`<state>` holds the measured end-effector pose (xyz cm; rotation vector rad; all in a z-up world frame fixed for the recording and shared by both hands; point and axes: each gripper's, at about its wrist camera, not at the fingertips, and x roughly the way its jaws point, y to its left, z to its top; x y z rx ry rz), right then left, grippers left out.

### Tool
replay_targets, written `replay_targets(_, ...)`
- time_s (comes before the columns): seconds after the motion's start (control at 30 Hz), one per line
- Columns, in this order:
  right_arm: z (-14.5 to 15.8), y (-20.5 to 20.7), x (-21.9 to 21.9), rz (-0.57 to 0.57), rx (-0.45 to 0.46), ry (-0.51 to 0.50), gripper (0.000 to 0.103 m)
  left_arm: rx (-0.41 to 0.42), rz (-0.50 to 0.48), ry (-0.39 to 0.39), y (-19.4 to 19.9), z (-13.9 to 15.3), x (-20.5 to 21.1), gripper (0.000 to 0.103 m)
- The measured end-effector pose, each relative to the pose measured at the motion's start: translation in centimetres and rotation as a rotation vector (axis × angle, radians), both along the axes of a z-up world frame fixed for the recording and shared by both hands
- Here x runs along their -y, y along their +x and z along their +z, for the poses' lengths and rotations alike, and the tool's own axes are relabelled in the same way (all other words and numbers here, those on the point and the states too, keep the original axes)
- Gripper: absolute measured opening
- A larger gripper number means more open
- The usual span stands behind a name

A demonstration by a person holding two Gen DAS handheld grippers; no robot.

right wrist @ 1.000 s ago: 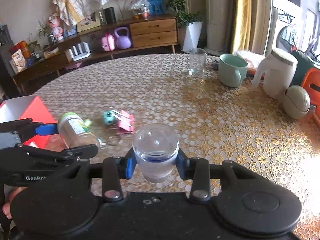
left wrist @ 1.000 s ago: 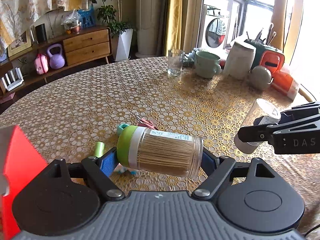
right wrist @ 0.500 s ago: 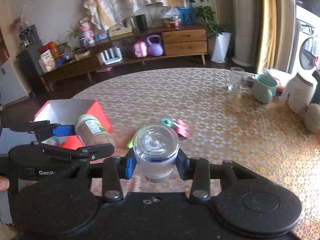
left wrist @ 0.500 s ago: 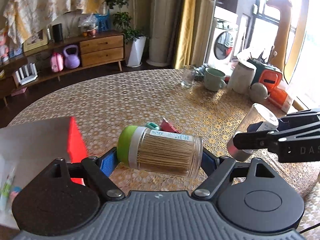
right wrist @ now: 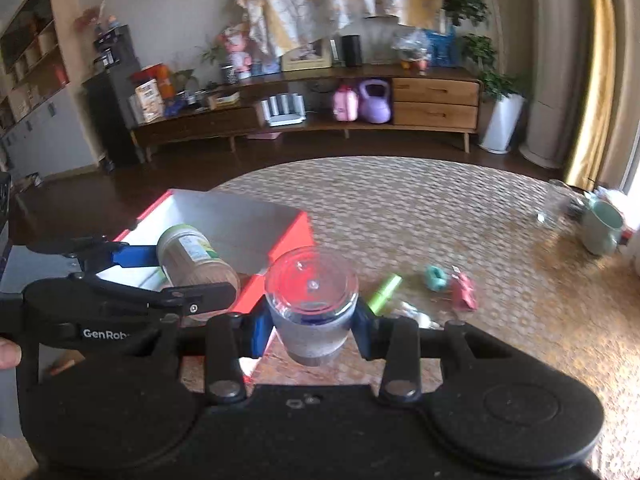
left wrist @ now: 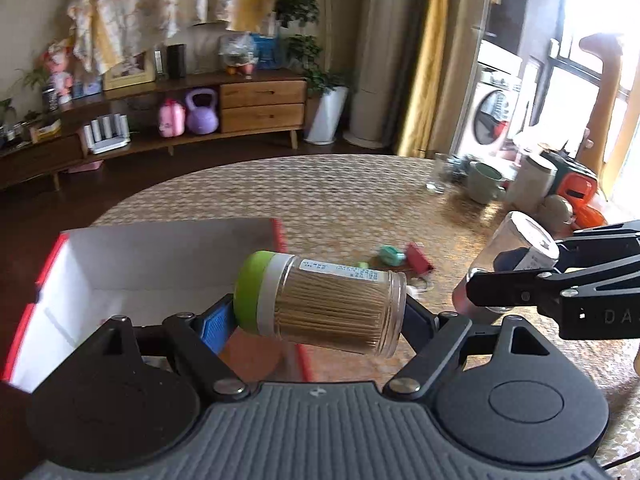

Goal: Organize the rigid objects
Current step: 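Carry the toothpick jar and clear cup into the red box with both tools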

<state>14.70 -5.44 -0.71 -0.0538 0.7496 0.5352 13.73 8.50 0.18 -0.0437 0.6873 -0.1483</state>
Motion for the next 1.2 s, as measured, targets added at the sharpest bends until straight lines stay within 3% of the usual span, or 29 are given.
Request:
replay_targets(0.3,0.0,1.0,-5.6,0.065,-0.006,-0.006,0.040,-0.003,0.099,0.012,0.0,0.2,-6.1,0.084)
replay_targets(0.57,-2.3,3.1,-9.9,0.110,-0.034,-0.050,0.040,-0.021,0.173,0.058,1.3,-1.0,-10.4,0.084)
replay_targets(0.93,-6.4,7.4,-14.4,0.127,-0.082,-0.117,0.040,-0.127,0.240,0.094,7.0,-4.3,-14.9,0.084)
replay_targets(1.2,-8.9,9.1,-16.9,0.163,-0.089,-0.187,0.040,-0.210,0.238,0.097,10.5,-6.7,-15.5,0.084)
